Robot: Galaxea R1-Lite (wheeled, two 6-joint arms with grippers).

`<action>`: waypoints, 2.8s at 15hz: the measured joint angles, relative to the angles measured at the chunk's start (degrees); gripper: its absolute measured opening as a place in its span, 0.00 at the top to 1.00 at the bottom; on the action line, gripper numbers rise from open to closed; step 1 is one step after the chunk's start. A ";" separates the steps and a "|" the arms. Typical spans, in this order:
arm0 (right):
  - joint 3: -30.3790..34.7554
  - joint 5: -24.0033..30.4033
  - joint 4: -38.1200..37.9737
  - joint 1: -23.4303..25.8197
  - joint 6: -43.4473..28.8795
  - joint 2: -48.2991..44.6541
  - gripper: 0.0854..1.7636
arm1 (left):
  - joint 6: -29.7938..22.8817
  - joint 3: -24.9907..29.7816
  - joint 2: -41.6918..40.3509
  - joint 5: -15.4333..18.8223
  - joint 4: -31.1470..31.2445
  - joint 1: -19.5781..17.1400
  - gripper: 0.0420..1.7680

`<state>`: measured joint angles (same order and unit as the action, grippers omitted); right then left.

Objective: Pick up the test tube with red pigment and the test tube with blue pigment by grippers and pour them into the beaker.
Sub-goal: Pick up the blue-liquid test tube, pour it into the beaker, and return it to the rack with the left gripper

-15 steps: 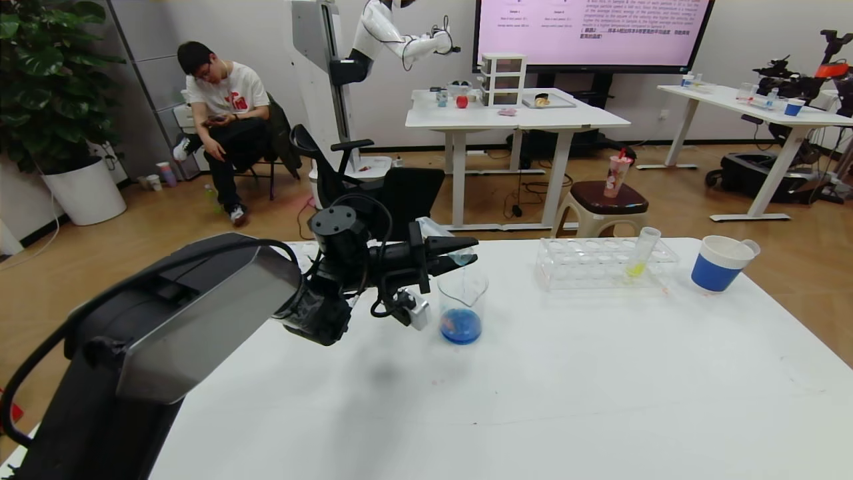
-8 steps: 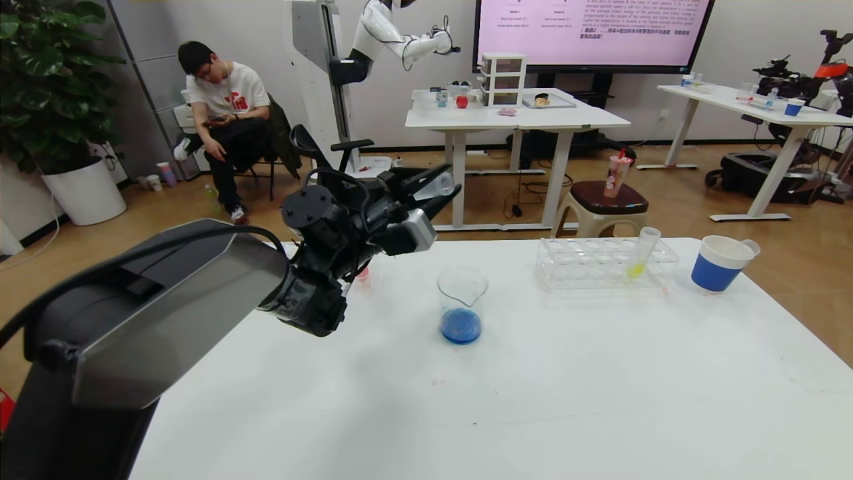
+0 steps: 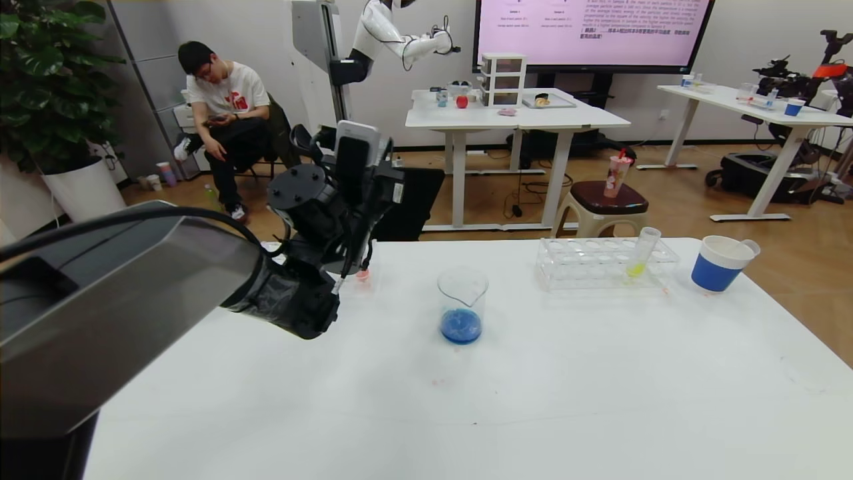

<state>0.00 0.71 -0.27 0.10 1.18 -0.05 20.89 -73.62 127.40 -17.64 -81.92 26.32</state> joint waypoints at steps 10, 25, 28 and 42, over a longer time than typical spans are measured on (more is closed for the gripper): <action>0.00 0.02 0.00 -0.02 0.00 0.00 0.02 | -19.38 15.57 -17.15 12.57 12.28 -21.22 0.72; 0.00 0.00 0.00 0.00 0.02 0.00 0.02 | -25.62 15.99 -0.87 28.53 -2.36 -42.63 0.72; 0.00 0.00 0.02 0.00 0.00 0.00 0.02 | -25.49 14.80 3.55 28.53 -3.22 -42.94 0.72; 0.00 0.02 0.00 -0.02 0.00 0.00 0.02 | -25.69 9.37 4.55 28.47 -2.39 -43.51 0.72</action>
<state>0.00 0.73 -0.27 0.07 1.18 -0.05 -4.79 -64.24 131.95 10.83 -84.31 -17.19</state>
